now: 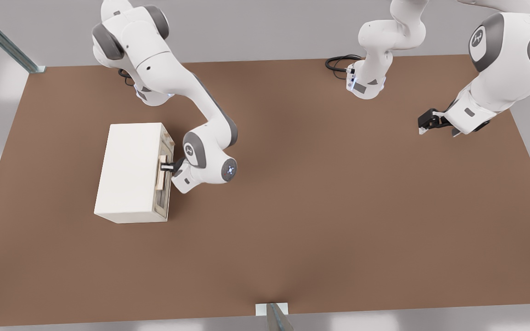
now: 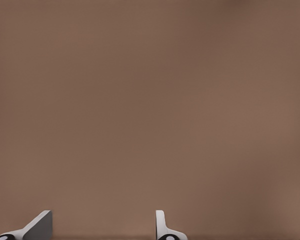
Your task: Keep left arm still and open the oven door with right arm
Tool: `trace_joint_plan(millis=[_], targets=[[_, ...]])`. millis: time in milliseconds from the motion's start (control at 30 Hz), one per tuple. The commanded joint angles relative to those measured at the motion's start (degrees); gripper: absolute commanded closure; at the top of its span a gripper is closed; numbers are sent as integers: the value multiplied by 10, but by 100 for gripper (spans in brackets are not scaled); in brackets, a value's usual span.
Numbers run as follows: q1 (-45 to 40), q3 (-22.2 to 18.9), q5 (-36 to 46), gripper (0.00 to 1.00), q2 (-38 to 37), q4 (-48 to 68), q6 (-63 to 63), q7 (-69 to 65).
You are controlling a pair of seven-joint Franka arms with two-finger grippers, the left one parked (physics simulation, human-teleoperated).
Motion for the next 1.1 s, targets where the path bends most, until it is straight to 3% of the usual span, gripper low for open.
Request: trace_joint_plan(millis=[0, 533, 767, 900, 933, 967, 1067], targets=[[-1, -1, -5, 79, 1, -9, 29, 215], [1, -4, -24, 79, 5, -37, 42, 208], [-11, -2, 34, 79, -16, 25, 51, 206], [-178, -5, 251, 79, -192, 40, 60, -230], [-181, -40, 265, 60, -198, 67, 31, -294], [-199, -54, 301, 0, -202, 66, 34, -324], [-201, -55, 299, 0, -212, 106, 36, -326]])
